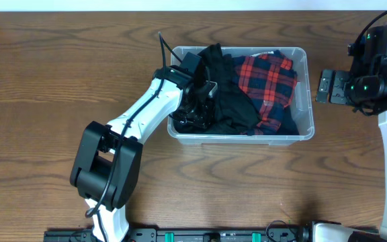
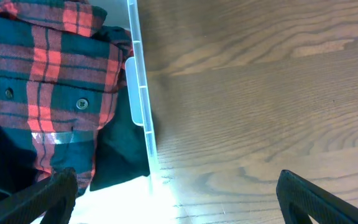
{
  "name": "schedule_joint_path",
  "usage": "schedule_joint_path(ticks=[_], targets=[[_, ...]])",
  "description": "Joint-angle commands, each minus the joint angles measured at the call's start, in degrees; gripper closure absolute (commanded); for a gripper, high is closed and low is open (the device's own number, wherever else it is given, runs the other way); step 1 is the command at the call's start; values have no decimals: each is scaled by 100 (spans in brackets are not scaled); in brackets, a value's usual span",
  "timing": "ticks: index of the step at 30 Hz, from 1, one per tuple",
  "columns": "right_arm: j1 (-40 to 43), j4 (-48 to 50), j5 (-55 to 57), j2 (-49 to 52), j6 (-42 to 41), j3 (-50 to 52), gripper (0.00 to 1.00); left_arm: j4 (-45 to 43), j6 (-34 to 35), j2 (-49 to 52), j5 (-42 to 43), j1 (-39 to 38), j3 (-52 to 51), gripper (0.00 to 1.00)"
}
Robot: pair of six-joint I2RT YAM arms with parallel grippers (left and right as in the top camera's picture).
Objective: Pack container
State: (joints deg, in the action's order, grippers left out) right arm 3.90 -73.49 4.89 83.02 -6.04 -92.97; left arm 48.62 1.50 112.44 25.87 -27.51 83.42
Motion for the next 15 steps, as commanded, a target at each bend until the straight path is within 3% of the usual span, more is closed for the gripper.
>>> schedule_joint_path(ticks=[1,6,9,13,15], targets=[[20,-11,-9,13,13,20,1,374,-109,48,-713,72,229,47],[15,7,-326,13,205,20,1,577,4,-1467,-1447,107,514,38],[15,70,-503,13,343,20,1,597,256,-2271,-1956,313,511,25],[-9,262,-734,35,494,20,1,599,378,-2981,-2061,988,511,1],[-81,393,-1005,94,671,20,1,603,481,-3136,-2057,1464,511,2]])
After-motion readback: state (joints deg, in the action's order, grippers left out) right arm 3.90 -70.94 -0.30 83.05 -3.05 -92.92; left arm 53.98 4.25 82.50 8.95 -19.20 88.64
